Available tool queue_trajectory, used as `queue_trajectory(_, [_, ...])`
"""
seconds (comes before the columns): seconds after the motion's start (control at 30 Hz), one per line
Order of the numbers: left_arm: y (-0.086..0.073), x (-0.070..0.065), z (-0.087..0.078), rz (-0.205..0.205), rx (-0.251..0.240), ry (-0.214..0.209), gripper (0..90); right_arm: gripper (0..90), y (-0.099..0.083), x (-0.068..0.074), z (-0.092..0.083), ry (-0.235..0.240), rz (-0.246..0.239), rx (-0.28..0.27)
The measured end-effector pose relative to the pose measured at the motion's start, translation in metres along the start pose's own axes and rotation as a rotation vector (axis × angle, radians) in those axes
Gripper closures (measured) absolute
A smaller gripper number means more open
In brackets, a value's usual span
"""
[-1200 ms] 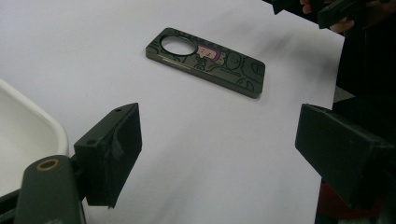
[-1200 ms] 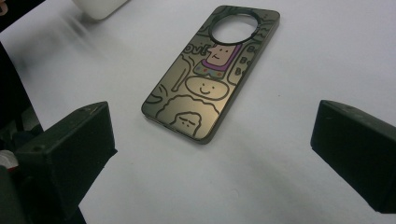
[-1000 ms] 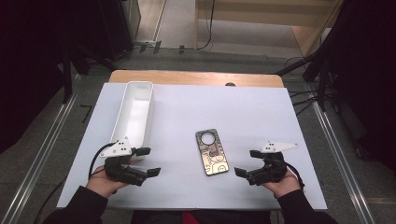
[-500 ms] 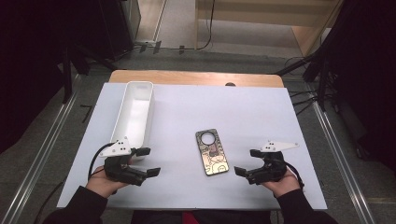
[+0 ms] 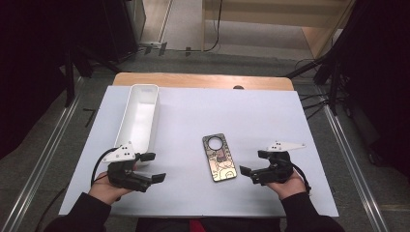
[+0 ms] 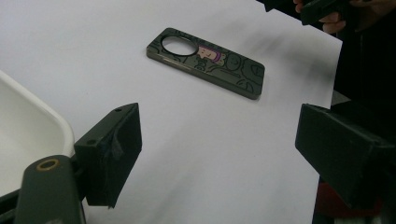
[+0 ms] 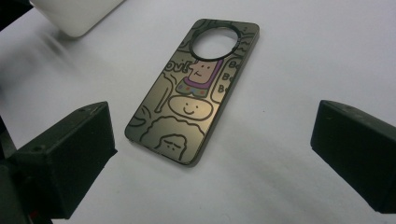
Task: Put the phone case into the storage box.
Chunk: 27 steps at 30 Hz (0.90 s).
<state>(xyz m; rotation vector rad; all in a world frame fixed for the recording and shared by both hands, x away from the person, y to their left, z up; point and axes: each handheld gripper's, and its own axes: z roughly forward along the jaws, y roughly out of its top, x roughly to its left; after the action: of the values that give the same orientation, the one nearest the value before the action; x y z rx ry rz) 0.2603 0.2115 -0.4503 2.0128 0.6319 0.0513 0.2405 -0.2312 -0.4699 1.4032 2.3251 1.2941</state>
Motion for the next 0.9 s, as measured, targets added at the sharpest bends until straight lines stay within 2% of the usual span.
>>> queue_trajectory(0.43, [0.001, -0.001, -0.002, 0.005, -0.006, 0.005, 14.5, 0.0, 0.009, 0.011, 0.011, -0.056, 0.014, -0.008])
queue_trajectory(0.57, [0.000, 0.000, -0.002, 0.002, -0.006, 0.004, 14.5, 0.0, 0.012, 0.016, 0.013, -0.093, 0.005, -0.007])
queue_trajectory(0.9, [0.000, 0.000, -0.001, -0.003, -0.006, 0.009, 14.5, 0.0, 0.018, 0.022, 0.017, -0.142, 0.032, -0.020])
